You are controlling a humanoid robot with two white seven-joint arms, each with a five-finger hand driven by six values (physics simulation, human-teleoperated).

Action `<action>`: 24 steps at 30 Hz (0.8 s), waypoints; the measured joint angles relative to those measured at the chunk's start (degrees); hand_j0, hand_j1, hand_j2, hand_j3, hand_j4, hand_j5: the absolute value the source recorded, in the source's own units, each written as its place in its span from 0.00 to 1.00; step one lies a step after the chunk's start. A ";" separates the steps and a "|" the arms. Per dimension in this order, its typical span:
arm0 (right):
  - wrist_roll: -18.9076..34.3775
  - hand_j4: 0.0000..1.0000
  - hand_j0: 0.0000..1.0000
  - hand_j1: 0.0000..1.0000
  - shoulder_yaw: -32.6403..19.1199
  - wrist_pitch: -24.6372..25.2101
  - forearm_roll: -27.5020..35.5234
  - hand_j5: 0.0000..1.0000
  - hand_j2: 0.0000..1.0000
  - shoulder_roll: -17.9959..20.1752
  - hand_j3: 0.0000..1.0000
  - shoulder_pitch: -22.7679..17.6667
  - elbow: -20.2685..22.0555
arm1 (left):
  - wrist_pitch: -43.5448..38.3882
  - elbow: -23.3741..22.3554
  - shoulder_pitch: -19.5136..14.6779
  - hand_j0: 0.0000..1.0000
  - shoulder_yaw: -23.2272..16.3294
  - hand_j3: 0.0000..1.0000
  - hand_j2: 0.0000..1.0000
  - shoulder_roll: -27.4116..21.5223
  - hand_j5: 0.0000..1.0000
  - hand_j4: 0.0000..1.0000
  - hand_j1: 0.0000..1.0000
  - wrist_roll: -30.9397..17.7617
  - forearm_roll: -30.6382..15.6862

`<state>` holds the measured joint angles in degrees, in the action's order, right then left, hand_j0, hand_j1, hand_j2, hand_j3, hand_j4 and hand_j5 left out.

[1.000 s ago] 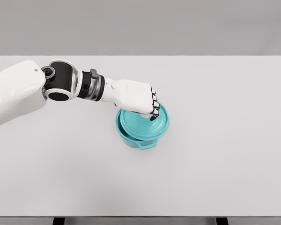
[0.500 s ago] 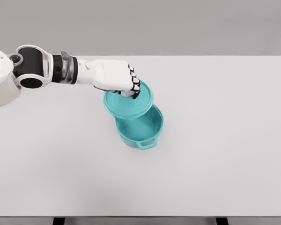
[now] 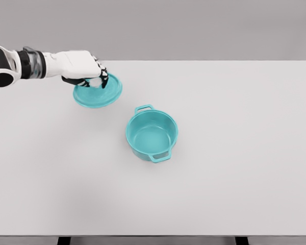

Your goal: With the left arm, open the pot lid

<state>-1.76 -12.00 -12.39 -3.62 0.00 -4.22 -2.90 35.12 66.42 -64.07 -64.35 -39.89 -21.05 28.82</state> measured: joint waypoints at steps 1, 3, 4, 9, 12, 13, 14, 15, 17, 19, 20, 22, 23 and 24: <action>0.00 1.00 1.00 1.00 0.00 0.00 0.00 1.00 1.00 0.00 1.00 0.00 0.00 | 0.01 -0.32 0.61 0.50 0.20 0.50 0.50 0.06 0.50 0.50 0.50 -0.42 0.04; 0.00 1.00 1.00 1.00 -0.01 0.00 0.00 1.00 1.00 0.00 1.00 0.00 0.00 | 0.02 -0.70 1.85 0.50 1.12 0.50 0.50 0.14 0.50 0.50 0.50 -1.04 0.09; 0.00 1.00 1.00 1.00 -0.01 0.00 0.00 1.00 1.00 0.00 1.00 0.00 0.00 | 0.01 -0.82 2.11 0.50 1.53 0.50 0.50 0.25 0.50 0.50 0.50 -1.30 0.10; 0.00 1.00 1.00 1.00 -0.01 0.00 0.00 1.00 1.00 0.00 1.00 0.00 0.00 | -0.01 -2.10 3.08 0.53 3.35 0.53 0.53 0.65 0.53 0.53 0.53 -3.11 0.11; 0.00 1.00 1.00 1.00 -0.01 0.00 0.00 1.00 1.00 0.00 1.00 0.00 0.00 | -0.01 -2.65 3.17 0.57 3.77 0.57 0.57 0.86 0.57 0.57 0.57 -3.45 0.13; 0.00 1.00 1.00 1.00 0.00 0.00 0.00 1.00 1.00 0.00 1.00 0.00 0.00 | -0.01 -2.73 3.17 0.61 3.78 0.61 0.61 0.92 0.61 0.61 0.61 -3.51 0.17; 0.00 1.00 1.00 1.00 0.00 0.00 0.00 1.00 1.00 0.00 1.00 0.00 0.00 | -0.01 -2.86 3.17 0.73 3.77 0.73 0.73 0.97 0.73 0.73 0.73 -3.55 0.21; -0.01 1.00 1.00 1.00 0.00 0.00 0.00 1.00 1.00 0.00 1.00 0.00 0.00 | -0.01 -3.18 3.17 0.88 3.73 0.88 0.88 1.00 0.88 0.88 0.88 -3.58 0.21; -0.02 1.00 1.00 1.00 -0.01 0.00 0.00 1.00 1.00 0.00 1.00 0.00 0.00 | -0.01 -4.02 3.17 0.96 3.67 0.96 0.96 1.04 0.96 0.96 0.96 -3.58 0.24; -0.01 1.00 1.00 1.00 -0.01 0.00 0.00 1.00 1.00 0.00 1.00 0.00 0.00 | 0.00 -4.49 3.25 0.99 3.61 0.99 0.99 1.10 0.99 0.99 0.99 -3.58 0.26; -0.01 1.00 1.00 1.00 -0.01 0.00 0.00 1.00 1.00 0.00 1.00 0.00 0.00 | -0.01 -4.63 3.17 0.99 3.59 0.99 0.99 1.14 0.99 0.99 0.99 -3.58 0.26; 0.00 1.00 1.00 1.00 -0.01 0.00 0.00 1.00 1.00 0.00 1.00 0.00 0.00 | -0.01 -4.80 3.17 0.99 3.59 0.99 0.99 1.19 0.99 0.99 0.99 -3.58 0.26; 0.00 1.00 1.00 1.00 -0.01 0.00 0.00 1.00 1.00 0.00 1.00 0.00 0.00 | -0.01 -4.85 3.17 0.99 3.57 0.99 0.99 1.21 0.99 0.99 0.99 -3.58 0.24; 0.00 1.00 1.00 1.00 -0.02 0.00 0.00 1.00 1.00 0.00 1.00 0.00 0.00 | -0.01 -4.89 3.17 1.00 3.58 1.00 1.00 1.22 1.00 1.00 1.00 -3.58 0.19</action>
<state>-1.76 -12.02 -12.39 -3.62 0.00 -4.22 -2.90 35.11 61.53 -60.91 -60.77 -38.67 -24.63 29.01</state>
